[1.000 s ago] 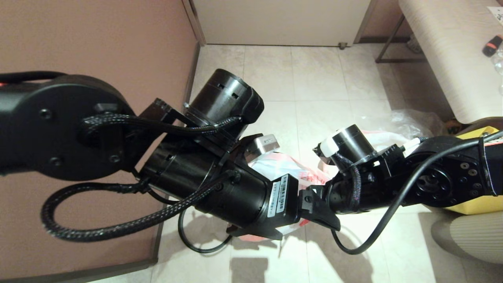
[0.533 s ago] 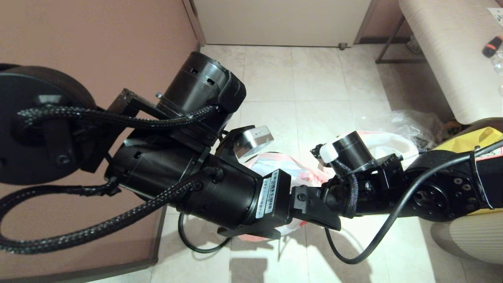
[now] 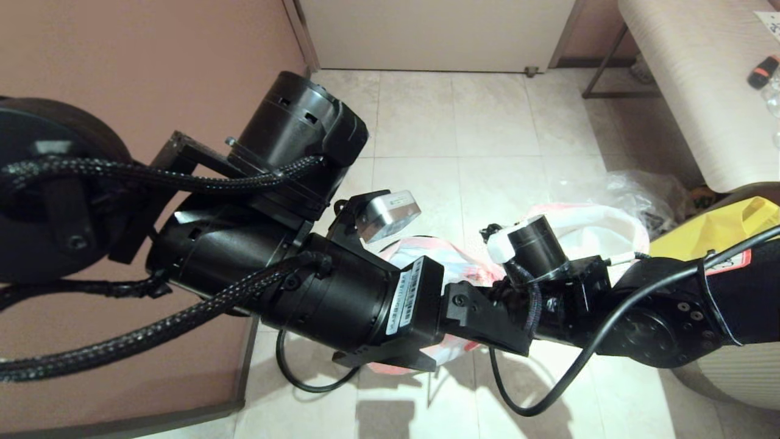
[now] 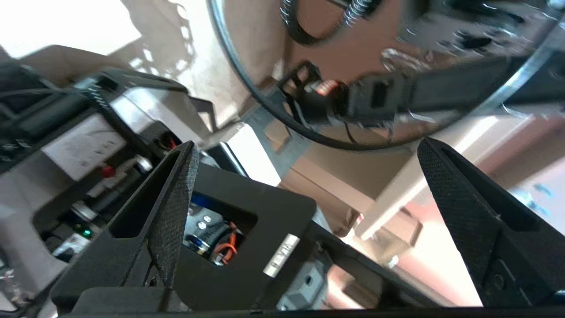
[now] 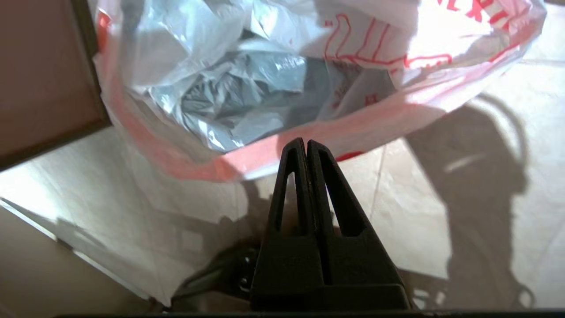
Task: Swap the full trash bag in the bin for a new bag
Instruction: Put the new garbage bag on the trash can
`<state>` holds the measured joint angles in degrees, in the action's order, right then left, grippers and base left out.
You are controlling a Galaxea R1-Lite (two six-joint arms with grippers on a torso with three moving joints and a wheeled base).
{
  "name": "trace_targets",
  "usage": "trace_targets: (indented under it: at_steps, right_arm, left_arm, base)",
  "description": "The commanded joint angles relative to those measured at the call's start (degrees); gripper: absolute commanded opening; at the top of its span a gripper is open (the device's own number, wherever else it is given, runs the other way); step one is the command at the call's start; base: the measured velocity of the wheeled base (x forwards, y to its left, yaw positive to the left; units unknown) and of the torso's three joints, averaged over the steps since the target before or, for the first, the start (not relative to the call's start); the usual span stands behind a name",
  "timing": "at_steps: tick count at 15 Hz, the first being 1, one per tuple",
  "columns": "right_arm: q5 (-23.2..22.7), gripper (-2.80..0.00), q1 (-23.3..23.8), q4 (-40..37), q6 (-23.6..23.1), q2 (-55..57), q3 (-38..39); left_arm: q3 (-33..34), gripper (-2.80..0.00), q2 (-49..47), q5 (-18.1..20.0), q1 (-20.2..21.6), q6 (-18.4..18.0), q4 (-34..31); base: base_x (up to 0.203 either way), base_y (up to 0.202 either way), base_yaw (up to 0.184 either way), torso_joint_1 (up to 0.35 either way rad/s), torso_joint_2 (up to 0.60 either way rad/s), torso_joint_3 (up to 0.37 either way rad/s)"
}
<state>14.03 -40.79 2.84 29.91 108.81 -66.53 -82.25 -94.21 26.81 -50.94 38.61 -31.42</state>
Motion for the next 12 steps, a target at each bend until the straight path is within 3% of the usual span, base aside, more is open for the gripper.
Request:
trace_targets:
  at_steps: [1, 3, 5, 9, 12]
  right_arm:
    - [0.4, -2.8, 0.5, -4.7, 0.2, 0.8, -4.0]
    - [0.0, -2.8, 2.5, -12.3, 0.8, 4.4, -11.3]
    - [-2.3, -2.8, 3.5, -21.6, 1.0, 8.9, -21.2]
    - [-5.2, -2.8, 5.6, -41.0, 1.0, 17.9, -41.6]
    - [-5.9, -2.8, 8.4, -46.1, 1.1, 19.6, -44.9]
  left_arm:
    - [-0.4, 0.0, -0.2, -1.2, 1.6, 0.3, -0.2]
    - [-2.5, 0.0, -1.2, -7.1, 3.5, -0.6, -3.0]
    - [-5.7, 0.0, -5.1, -13.1, 5.8, -3.7, -8.9]
    - [-10.9, 0.0, -14.8, -15.1, 14.0, -7.8, -11.6]
    - [-12.1, 0.0, -17.1, -15.0, 15.9, -8.4, -12.4]
  base:
    - [0.0, 0.0, 0.0, 0.0, 0.0, 0.0]
    - [0.0, 0.0, 0.0, 0.0, 0.0, 0.0]
    - [0.0, 0.0, 0.0, 0.0, 0.0, 0.0]
    - [0.0, 0.0, 0.0, 0.0, 0.0, 0.0]
    - [0.0, 0.0, 0.0, 0.0, 0.0, 0.0]
